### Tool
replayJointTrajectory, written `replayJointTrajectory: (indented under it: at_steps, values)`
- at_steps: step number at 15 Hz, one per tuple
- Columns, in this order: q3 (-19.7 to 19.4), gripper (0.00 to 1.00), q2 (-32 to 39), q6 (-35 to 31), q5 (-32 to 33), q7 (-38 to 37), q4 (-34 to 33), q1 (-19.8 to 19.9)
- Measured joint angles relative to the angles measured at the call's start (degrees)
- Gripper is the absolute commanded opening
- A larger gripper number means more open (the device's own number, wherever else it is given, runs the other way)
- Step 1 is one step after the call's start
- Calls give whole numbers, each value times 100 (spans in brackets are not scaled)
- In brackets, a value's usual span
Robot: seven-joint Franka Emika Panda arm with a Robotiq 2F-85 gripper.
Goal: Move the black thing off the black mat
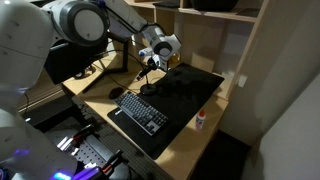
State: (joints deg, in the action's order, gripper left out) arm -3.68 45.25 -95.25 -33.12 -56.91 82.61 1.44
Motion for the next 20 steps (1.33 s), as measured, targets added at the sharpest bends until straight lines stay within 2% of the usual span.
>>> replayJointTrajectory:
  at_steps: [1, 2, 12, 13, 15, 20]
  values:
    - [20, 75, 93, -89, 0, -12, -21, -26]
    - [28, 74, 167, -154, 1, -20, -39, -36]
    - [-30, 5, 246, -354, 4, -21, -60, 253]
    - [-29, 0, 246, -352, 2, -21, -63, 278]
    - [-15, 4, 248, -343, -37, -3, -92, 316]
    - [38, 4, 328, -151, -68, 2, -217, 397]
